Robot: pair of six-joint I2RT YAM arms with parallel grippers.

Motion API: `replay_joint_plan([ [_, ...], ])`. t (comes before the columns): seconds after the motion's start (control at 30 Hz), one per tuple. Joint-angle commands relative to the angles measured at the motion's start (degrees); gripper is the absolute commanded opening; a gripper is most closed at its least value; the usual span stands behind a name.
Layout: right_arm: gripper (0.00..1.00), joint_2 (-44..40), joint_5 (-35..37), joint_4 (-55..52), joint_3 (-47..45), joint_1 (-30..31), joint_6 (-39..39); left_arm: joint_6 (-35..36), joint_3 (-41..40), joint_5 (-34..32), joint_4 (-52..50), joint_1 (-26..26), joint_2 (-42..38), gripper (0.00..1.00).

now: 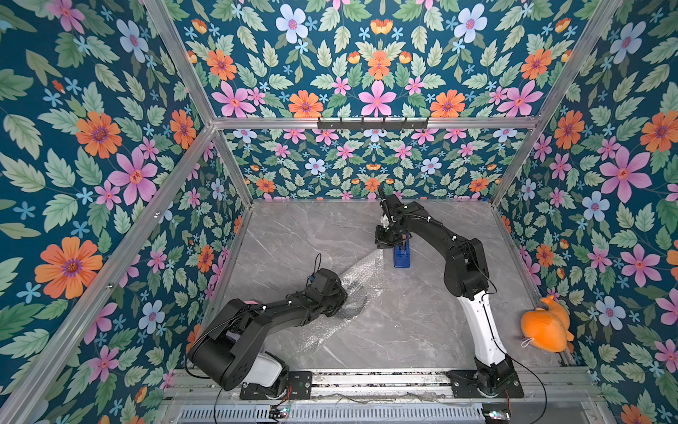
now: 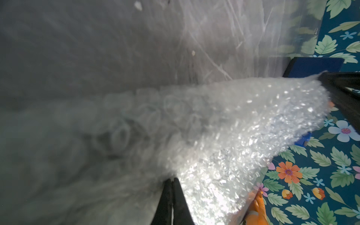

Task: Wrap dinner plates in bubble wrap
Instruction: Wrap the plate in the bubble wrap.

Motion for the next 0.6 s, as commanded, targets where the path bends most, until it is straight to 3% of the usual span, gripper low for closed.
replay_joint_plan([
  [0.0,0.00,-4.7,-1.4,1.4,-3.2,1.0,0.4,0.3,-0.7,-0.5,-5.6,0.0,0.8,0.07],
  [0.17,0.00,-16.8,-0.3,8.6,-16.8,7.1,2.6,0.2,-0.7,-0.8,-5.0,0.0,0.7,0.05],
  [0.33,0.00,-27.1,-0.1,20.9,-34.4,14.5,11.7,0.2,-1.0,-1.0,-3.7,0.0,0.4,0.04],
  [0.57,0.00,-25.4,1.6,35.1,-45.3,22.8,25.4,-0.7,-2.5,-1.1,-1.2,0.0,-1.0,0.01],
])
